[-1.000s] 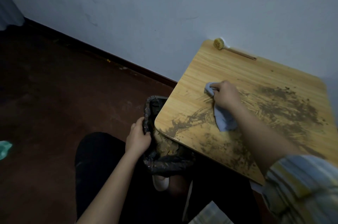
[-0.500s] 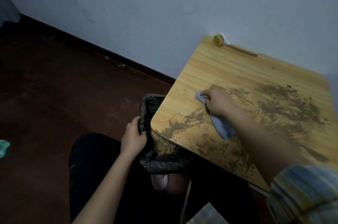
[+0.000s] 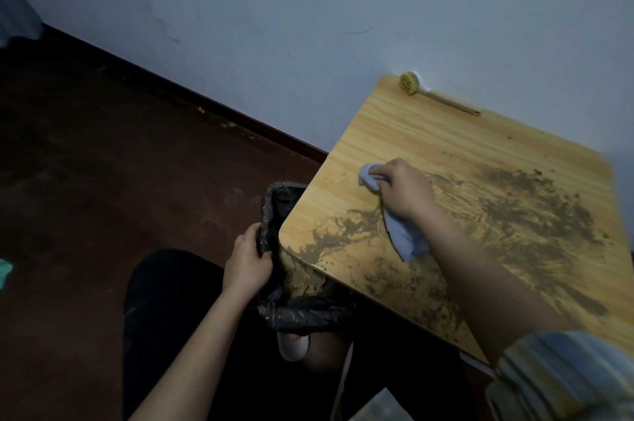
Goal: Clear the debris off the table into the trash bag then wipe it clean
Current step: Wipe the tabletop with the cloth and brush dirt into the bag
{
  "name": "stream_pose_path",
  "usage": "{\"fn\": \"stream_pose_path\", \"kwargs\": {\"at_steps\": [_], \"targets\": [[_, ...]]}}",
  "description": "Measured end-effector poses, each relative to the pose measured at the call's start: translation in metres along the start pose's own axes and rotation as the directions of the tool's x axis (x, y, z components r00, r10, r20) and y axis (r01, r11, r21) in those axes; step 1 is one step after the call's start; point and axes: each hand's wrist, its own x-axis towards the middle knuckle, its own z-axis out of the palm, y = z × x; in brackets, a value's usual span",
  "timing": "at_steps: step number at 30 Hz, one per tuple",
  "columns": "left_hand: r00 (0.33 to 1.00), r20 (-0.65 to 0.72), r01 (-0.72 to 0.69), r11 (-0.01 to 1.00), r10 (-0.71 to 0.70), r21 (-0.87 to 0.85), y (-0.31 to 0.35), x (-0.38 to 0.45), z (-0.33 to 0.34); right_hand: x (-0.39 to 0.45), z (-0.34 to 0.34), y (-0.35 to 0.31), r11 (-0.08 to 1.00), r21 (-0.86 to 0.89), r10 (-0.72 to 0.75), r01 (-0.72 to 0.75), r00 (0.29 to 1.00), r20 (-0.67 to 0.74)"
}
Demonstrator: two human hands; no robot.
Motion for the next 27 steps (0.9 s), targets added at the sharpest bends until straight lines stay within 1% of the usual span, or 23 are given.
{"fn": "stream_pose_path", "kwargs": {"at_steps": [1, 3, 5, 6, 8, 10, 12, 14, 16, 17, 19, 21, 22, 24, 25, 27], "targets": [[1.0, -0.003, -0.002, 1.0, 0.002, -0.003, 0.0, -0.001, 0.0, 0.003, 0.002, 0.002, 0.998, -0.045, 0.052, -0.051, 0.999, 0.01], [1.0, -0.008, -0.003, 1.0, 0.003, -0.013, 0.0, -0.002, 0.0, 0.004, 0.006, 0.001, 0.986, -0.129, 0.121, -0.109, 0.989, 0.085], [1.0, -0.007, 0.002, 1.0, -0.002, -0.016, 0.0, -0.002, -0.001, 0.003, 0.011, -0.001, 0.986, -0.128, 0.122, -0.106, 0.985, 0.124], [1.0, -0.006, 0.002, 1.0, -0.002, -0.015, 0.0, -0.001, -0.001, 0.002, 0.012, -0.002, 0.99, -0.113, 0.096, -0.082, 0.987, 0.129], [1.0, -0.005, -0.002, 1.0, 0.001, -0.016, 0.0, 0.0, -0.002, -0.002, 0.014, -0.009, 0.996, -0.093, -0.002, 0.017, 0.987, 0.16], [1.0, 0.002, 0.002, 1.0, -0.002, -0.024, 0.0, 0.0, 0.0, -0.012, 0.016, -0.018, 0.986, -0.104, -0.111, 0.134, 0.974, 0.198], [1.0, 0.003, 0.002, 1.0, -0.002, -0.022, 0.0, 0.0, 0.001, -0.021, 0.017, -0.027, 0.971, -0.099, -0.192, 0.218, 0.955, 0.226], [1.0, 0.004, 0.009, 1.0, -0.009, -0.022, 0.0, -0.001, 0.001, -0.028, 0.02, -0.033, 0.953, -0.094, -0.256, 0.288, 0.931, 0.261], [1.0, 0.006, 0.01, 1.0, -0.01, -0.02, 0.001, -0.001, 0.001, -0.03, 0.019, -0.037, 0.943, -0.088, -0.288, 0.322, 0.917, 0.276], [1.0, 0.008, 0.011, 1.0, -0.011, -0.021, 0.001, -0.002, 0.001, -0.03, 0.016, -0.037, 0.944, -0.077, -0.293, 0.322, 0.921, 0.259], [1.0, 0.008, 0.011, 1.0, -0.011, -0.023, 0.002, -0.003, 0.001, -0.026, 0.011, -0.032, 0.959, -0.067, -0.26, 0.274, 0.95, 0.171], [1.0, 0.007, 0.015, 1.0, -0.015, -0.025, 0.002, -0.004, 0.0, -0.02, 0.007, -0.023, 0.979, -0.101, -0.168, 0.177, 0.982, 0.09], [1.0, 0.007, 0.018, 1.0, -0.018, -0.025, 0.002, -0.004, 0.0, -0.018, 0.006, -0.019, 0.985, -0.13, -0.107, 0.116, 0.991, 0.076], [1.0, 0.006, 0.019, 0.999, -0.018, -0.029, 0.003, -0.005, -0.001, -0.018, 0.01, -0.014, 0.981, -0.19, -0.006, 0.024, 0.995, 0.098], [1.0, 0.008, 0.018, 0.999, -0.017, -0.031, 0.004, -0.006, -0.001, -0.021, 0.013, -0.014, 0.978, -0.21, 0.018, 0.007, 0.993, 0.119], [1.0, 0.011, 0.013, 0.999, -0.013, -0.033, 0.005, -0.006, -0.001, -0.026, 0.02, -0.015, 0.977, -0.212, 0.022, 0.007, 0.991, 0.135]]}}
